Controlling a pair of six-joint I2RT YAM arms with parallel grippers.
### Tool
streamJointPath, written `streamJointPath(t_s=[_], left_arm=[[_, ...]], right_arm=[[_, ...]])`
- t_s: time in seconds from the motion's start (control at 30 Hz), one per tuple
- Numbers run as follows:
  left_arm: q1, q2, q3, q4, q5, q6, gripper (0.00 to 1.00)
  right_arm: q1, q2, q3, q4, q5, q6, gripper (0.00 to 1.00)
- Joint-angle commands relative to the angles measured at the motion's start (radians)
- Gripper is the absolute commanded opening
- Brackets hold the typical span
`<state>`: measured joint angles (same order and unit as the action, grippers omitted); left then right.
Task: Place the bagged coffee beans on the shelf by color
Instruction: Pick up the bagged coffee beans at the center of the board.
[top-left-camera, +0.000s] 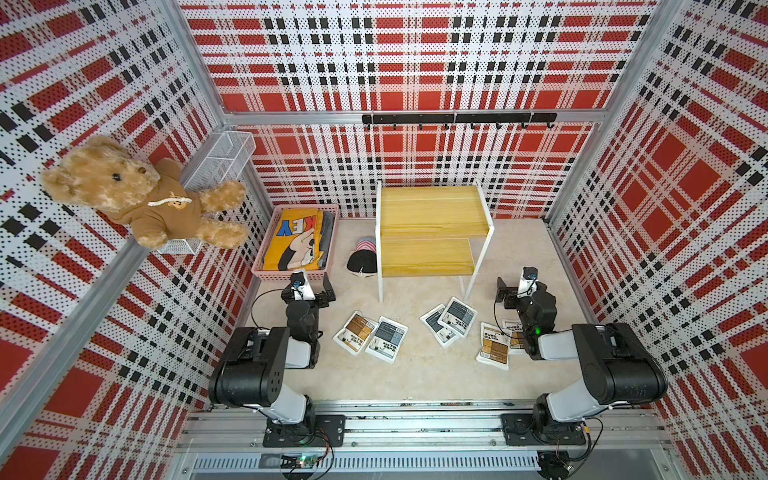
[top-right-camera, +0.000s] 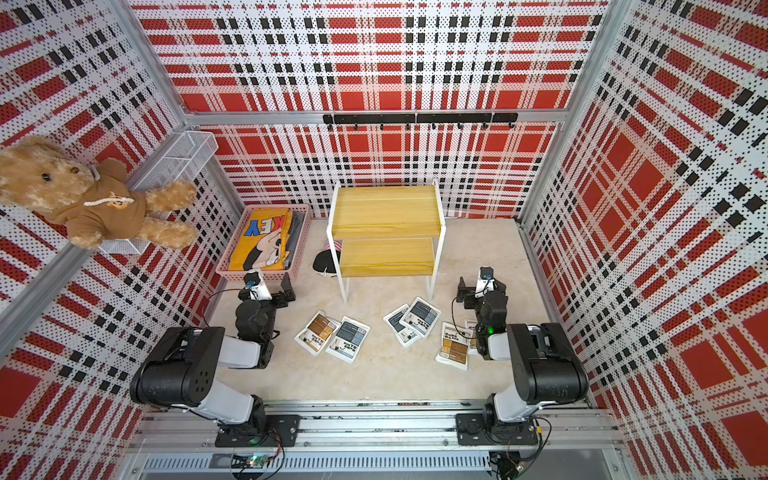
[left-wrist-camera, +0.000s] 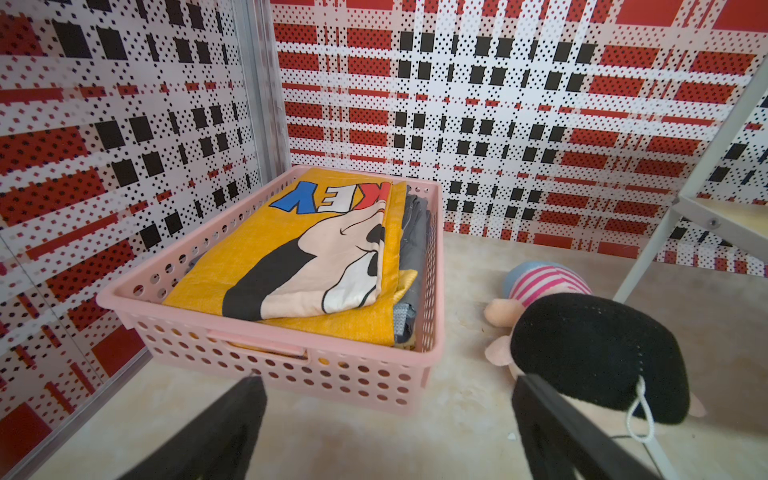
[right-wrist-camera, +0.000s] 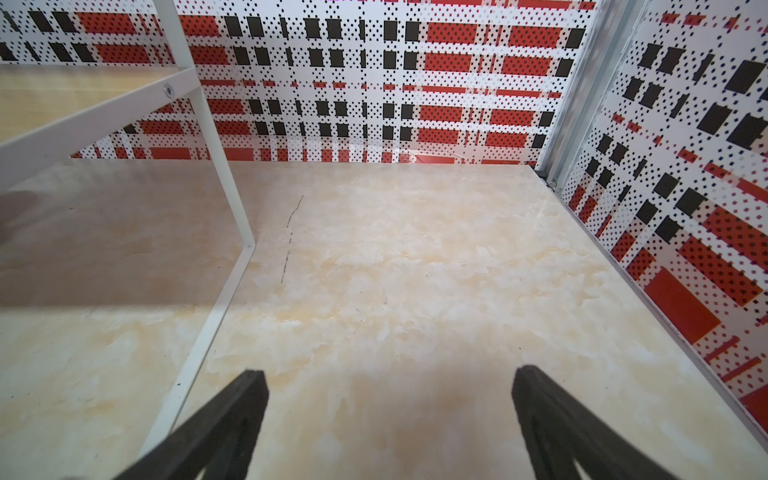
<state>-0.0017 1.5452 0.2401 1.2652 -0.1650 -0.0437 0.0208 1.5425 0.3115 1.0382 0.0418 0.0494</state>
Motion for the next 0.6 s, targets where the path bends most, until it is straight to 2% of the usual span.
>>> streamJointPath(t_s=[0.0, 0.1, 0.2, 0.3, 0.37, 0.47, 0.57], left_arm=[[0.002, -0.014, 0.02, -0.022, -0.01, -0.005, 0.99], [0.013, -0.082, 0.115, -0.244, -0.063, -0.04, 0.99], [0.017, -0.142, 0.14, -0.331, -0.037, -0.043, 0.99], [0.017, -0.218, 0.151, -0.429, -0.037, -0.121, 0.99], [0.017, -0.263, 0.198, -0.553, -0.041, -0.175, 0.99], [0.014, -0.32, 0.272, -0.719, -0.011, -0.231, 0.99], [0.006, -0.378, 0.335, -0.87, 0.011, -0.281, 0.99]], right_arm=[[-0.009, 0.001, 0.004, 0.008, 0.007, 0.008, 1.0], [-0.009, 0.002, 0.007, 0.007, 0.008, 0.007, 1.0], [-0.009, 0.001, 0.006, 0.007, 0.009, 0.007, 1.0], [-0.006, -0.004, 0.013, -0.003, 0.019, 0.012, 1.0], [-0.007, -0.063, 0.087, -0.19, 0.094, 0.046, 1.0], [-0.009, -0.118, 0.269, -0.586, 0.204, 0.117, 1.0], [-0.016, -0.181, 0.375, -0.835, 0.204, 0.239, 1.0]])
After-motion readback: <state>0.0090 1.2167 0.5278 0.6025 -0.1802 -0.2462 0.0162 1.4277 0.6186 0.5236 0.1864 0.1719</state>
